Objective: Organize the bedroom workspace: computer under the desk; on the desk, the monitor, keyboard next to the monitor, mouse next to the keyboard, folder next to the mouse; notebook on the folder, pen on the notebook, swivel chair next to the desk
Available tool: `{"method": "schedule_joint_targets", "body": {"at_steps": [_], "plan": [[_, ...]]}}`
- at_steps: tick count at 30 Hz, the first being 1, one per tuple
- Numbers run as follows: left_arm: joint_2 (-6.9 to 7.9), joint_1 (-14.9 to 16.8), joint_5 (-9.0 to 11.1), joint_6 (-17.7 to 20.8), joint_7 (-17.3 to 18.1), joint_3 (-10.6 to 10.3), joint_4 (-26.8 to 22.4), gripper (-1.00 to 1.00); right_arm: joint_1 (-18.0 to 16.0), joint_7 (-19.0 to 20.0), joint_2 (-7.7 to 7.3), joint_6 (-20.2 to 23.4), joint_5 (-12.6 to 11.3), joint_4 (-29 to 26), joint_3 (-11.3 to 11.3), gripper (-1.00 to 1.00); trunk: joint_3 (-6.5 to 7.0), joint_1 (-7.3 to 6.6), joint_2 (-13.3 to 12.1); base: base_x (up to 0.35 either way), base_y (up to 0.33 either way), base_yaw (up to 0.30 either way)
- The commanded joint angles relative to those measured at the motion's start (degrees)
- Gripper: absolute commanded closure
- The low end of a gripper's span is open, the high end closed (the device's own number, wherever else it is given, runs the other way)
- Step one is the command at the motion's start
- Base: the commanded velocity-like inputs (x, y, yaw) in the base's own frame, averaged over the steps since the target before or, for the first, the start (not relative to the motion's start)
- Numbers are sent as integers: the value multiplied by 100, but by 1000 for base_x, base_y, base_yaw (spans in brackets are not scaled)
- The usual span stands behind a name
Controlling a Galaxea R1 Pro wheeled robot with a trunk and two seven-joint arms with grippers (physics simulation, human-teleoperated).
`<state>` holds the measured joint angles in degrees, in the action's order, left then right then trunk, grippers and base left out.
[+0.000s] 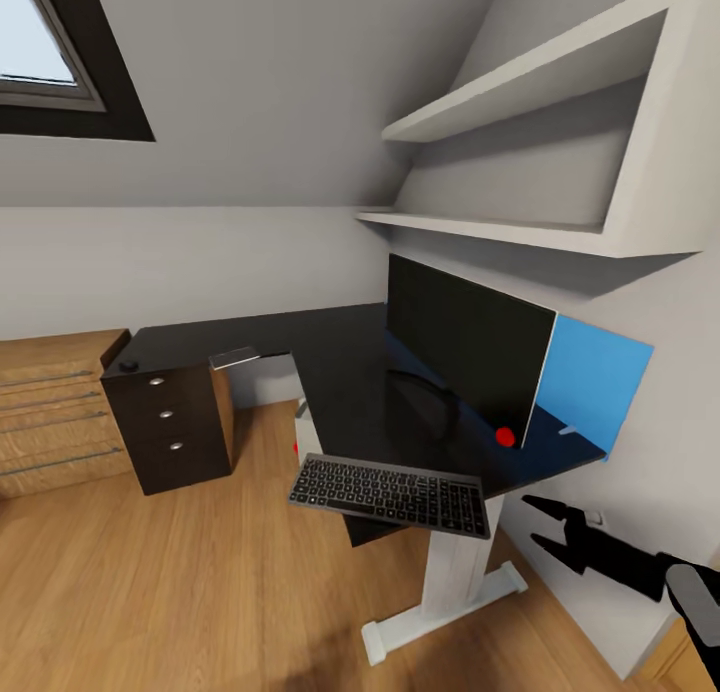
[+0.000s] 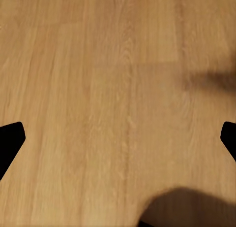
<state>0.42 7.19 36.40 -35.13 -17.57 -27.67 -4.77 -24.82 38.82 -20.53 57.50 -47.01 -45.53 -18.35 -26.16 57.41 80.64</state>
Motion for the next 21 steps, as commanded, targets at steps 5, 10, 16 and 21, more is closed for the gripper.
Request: {"method": "schedule_joint_targets", "body": {"at_steps": [5,10,16,21], "plan": [[6,2,7,-2,-50,-45,-7,-100,-5,210,10,89,31,59,-10,-100,-6,0,3,207,0,0],[-1,2,7,3,-58,-39,-7,-100,-5,242,13,65,40,61,-14,-100,-6,0,3,136,0,0],[-7,2,4,-1,-74,-43,-26,-100,-5,247,7,39,54,55,-16,-100,-6,0,3,27,0,0],[-13,2,0,-2,-93,-59,-36,-100,-5,248,12,20,59,53,-19,-100,-78,88,164,4,0,0]]}}
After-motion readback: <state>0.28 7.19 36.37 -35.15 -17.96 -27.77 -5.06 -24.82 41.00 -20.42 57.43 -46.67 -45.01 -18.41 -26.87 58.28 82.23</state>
